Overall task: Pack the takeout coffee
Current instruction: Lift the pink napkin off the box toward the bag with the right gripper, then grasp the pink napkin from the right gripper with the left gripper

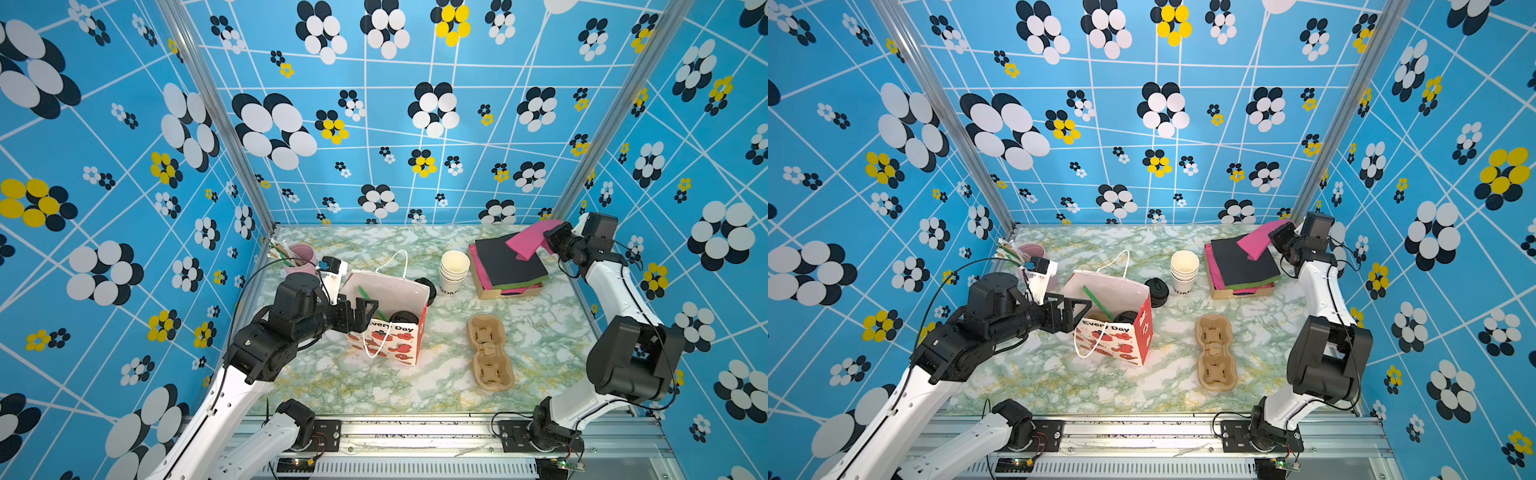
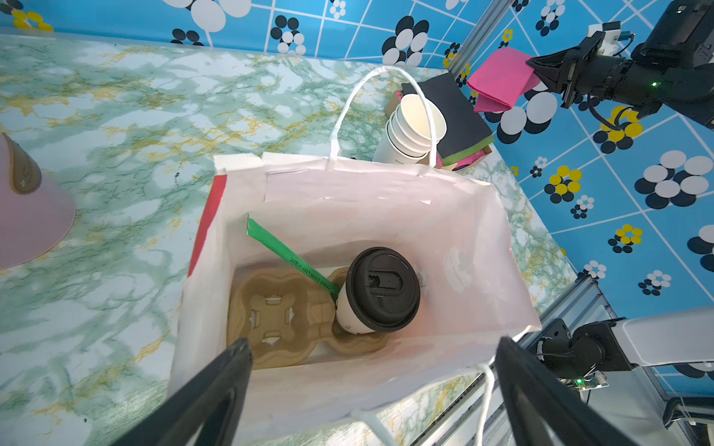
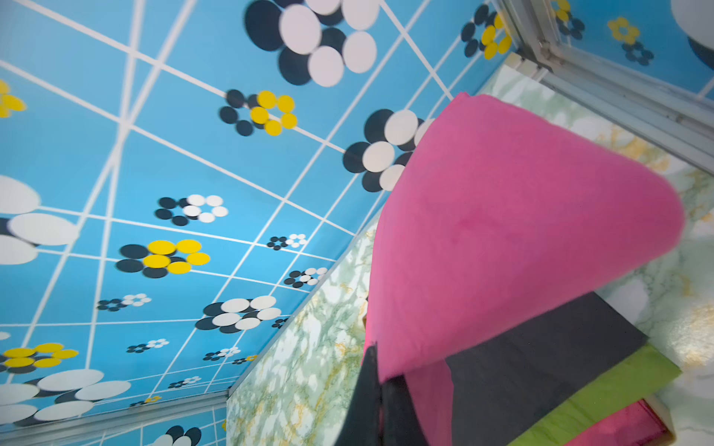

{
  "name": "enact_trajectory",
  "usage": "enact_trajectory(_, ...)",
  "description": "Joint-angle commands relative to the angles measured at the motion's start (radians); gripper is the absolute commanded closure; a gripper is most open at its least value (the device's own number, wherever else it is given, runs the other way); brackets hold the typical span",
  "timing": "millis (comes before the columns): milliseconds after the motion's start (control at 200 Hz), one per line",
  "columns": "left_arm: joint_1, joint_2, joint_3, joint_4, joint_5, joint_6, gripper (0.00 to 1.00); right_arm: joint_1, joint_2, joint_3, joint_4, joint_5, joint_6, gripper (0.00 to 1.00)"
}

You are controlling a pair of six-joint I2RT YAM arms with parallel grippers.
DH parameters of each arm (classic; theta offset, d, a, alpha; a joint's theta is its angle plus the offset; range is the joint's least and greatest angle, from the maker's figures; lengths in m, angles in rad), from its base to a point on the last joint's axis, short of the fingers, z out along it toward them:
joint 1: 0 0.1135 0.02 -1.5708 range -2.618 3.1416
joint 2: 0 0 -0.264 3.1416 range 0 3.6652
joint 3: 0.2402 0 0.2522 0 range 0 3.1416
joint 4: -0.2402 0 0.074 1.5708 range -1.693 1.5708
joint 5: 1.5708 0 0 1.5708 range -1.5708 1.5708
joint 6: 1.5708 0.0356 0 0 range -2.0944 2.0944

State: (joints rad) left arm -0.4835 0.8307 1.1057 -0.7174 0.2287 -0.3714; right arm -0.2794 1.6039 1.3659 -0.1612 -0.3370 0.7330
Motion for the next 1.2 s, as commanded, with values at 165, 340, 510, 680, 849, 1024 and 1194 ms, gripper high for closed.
enact_trajectory(165,0.011,-0.039,-0.012,0.085,0.087,-0.003,0.01,0.127,-0.189,0.065,-0.003,-0.12,-0.132,1.0)
enact_trajectory(340,0.011,-0.042,0.001,0.151,0.171,0.025,0.01,0.244,-0.269,0.115,-0.104,-0.226,-0.273,1.0)
enact_trajectory(510,0.01,-0.028,0.028,0.213,0.243,0.07,0.01,0.358,-0.321,0.145,-0.235,-0.352,-0.441,1.0)
enact_trajectory(680,0.005,-0.002,0.062,0.267,0.303,0.116,0.0,0.487,-0.36,0.148,-0.345,-0.379,-0.536,1.0)
enact_trajectory(849,-0.027,0.028,0.089,0.335,0.334,0.17,0.0,0.591,-0.361,0.149,-0.435,-0.367,-0.566,1.0)
enact_trajectory(1024,-0.106,0.087,0.149,0.331,0.316,0.304,0.03,0.664,-0.373,0.145,-0.483,-0.35,-0.578,1.0)
enact_trajectory(1194,-0.207,0.147,0.2,0.322,0.237,0.462,0.05,0.707,-0.374,0.155,-0.556,-0.325,-0.606,1.0)
